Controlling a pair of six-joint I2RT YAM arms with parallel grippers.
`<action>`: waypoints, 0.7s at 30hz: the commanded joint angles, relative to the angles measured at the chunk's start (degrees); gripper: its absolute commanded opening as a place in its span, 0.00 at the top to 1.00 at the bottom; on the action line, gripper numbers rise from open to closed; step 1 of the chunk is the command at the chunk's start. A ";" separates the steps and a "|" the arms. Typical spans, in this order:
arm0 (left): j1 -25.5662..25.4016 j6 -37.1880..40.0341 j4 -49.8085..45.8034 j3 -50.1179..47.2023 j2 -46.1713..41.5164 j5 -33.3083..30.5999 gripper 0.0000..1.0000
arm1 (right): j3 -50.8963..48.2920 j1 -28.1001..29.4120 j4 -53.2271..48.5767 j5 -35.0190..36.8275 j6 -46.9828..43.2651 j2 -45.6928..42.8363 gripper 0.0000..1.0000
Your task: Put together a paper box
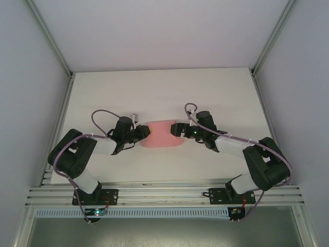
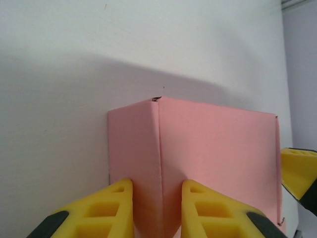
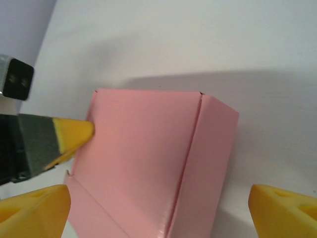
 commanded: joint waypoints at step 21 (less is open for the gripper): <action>3.58 -11.40 39.93 -8.39 15.18 9.41 0.94 | 4.81 -1.82 8.02 -16.75 9.60 13.49 0.23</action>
